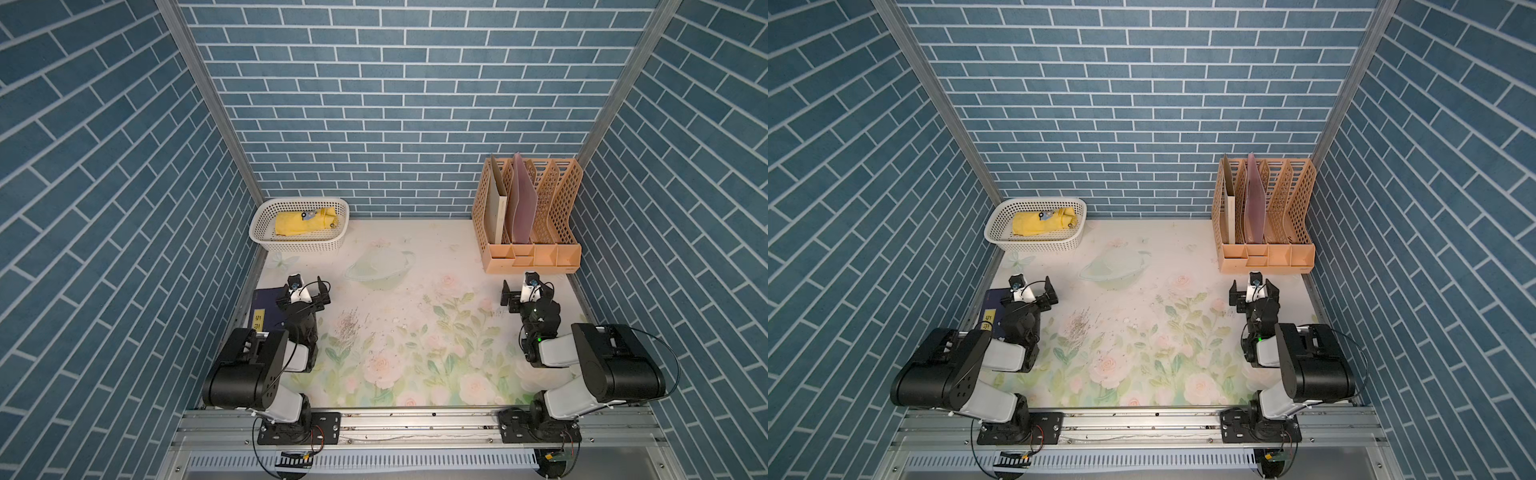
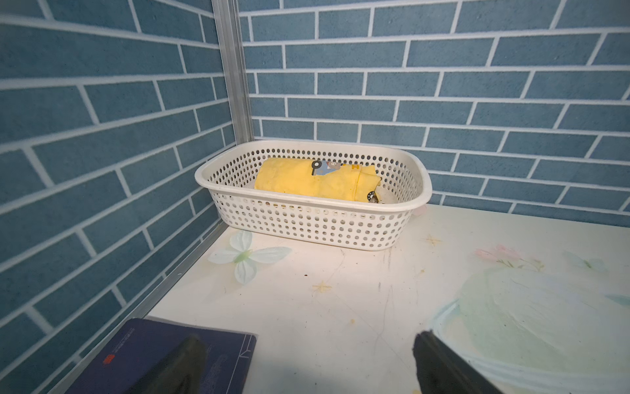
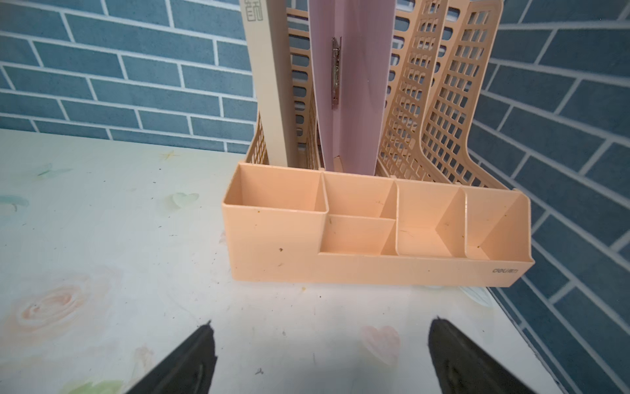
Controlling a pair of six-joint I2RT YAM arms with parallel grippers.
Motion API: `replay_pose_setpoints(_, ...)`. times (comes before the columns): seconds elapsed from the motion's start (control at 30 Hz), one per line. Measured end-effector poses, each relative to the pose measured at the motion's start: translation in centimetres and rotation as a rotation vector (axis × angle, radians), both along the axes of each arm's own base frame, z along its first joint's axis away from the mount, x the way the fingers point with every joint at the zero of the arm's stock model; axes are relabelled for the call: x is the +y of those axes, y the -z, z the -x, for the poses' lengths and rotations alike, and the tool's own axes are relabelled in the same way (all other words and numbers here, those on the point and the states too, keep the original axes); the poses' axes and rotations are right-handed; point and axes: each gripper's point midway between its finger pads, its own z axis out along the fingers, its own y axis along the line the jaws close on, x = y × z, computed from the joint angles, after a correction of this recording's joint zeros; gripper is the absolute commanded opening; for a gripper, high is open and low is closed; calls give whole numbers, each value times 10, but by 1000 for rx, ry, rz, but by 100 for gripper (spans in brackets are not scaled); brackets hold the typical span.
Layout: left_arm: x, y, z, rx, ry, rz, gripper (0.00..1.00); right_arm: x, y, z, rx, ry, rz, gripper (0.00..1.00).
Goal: Roll up the pillowcase
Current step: Reset both arms
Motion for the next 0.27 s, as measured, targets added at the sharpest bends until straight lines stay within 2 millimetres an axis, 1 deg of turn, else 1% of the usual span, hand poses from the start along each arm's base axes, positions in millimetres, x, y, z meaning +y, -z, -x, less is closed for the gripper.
replay_pose_setpoints(0.27, 0, 2, 0, 8, 0, 0, 100, 2, 1, 0, 2, -10, -2, 100)
